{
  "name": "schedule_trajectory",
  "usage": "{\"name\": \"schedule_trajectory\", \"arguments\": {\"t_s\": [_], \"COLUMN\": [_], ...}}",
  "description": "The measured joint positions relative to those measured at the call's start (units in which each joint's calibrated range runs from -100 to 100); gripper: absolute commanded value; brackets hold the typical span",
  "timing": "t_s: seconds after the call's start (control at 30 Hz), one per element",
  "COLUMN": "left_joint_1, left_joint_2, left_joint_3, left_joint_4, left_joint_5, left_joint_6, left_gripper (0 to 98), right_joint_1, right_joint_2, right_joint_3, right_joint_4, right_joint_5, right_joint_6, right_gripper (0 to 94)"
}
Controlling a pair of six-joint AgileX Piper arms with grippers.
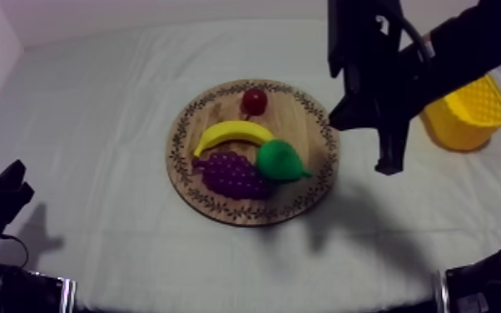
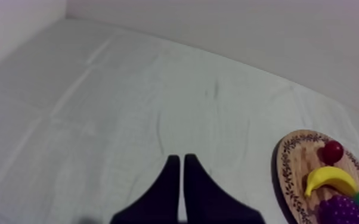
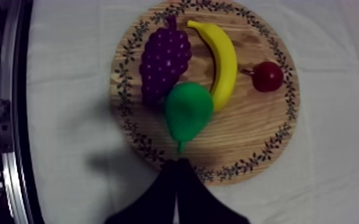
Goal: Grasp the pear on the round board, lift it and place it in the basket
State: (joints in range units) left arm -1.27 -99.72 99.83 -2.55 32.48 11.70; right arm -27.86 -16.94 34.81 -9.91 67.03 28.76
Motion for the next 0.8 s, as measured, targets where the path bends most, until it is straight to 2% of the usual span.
{"name": "schedule_trajectory", "arguments": {"t_s": [0.1,0.17,0.23,0.4,0.53,0.67,0.8], "left_joint_1": [0.0,0.0,0.0,0.0,0.0,0.0,0.0], "left_joint_2": [0.0,0.0,0.0,0.0,0.0,0.0,0.0], "left_joint_3": [0.0,0.0,0.0,0.0,0.0,0.0,0.0], "left_joint_4": [0.0,0.0,0.0,0.0,0.0,0.0,0.0], "left_joint_5": [0.0,0.0,0.0,0.0,0.0,0.0,0.0], "left_joint_6": [0.0,0.0,0.0,0.0,0.0,0.0,0.0], "left_gripper": [0.1,0.1,0.1,0.1,0.1,0.1,0.1], "right_joint_1": [-0.2,-0.2,0.0,2.1,2.4,1.6,1.2], "right_joint_2": [1.7,2.8,3.8,5.4,6.5,8.1,9.7], "right_joint_3": [-0.7,-1.5,-2.5,-5.0,-6.2,-7.5,-8.2], "right_joint_4": [0.4,0.4,0.0,-1.9,-1.3,-0.7,0.0], "right_joint_5": [-0.2,0.1,0.7,2.2,4.1,5.5,5.9], "right_joint_6": [0.6,1.1,1.1,2.5,3.2,3.5,3.7], "right_gripper": [1.4,8.2,18.4,52.1,72.9,81.6,84.7]}}
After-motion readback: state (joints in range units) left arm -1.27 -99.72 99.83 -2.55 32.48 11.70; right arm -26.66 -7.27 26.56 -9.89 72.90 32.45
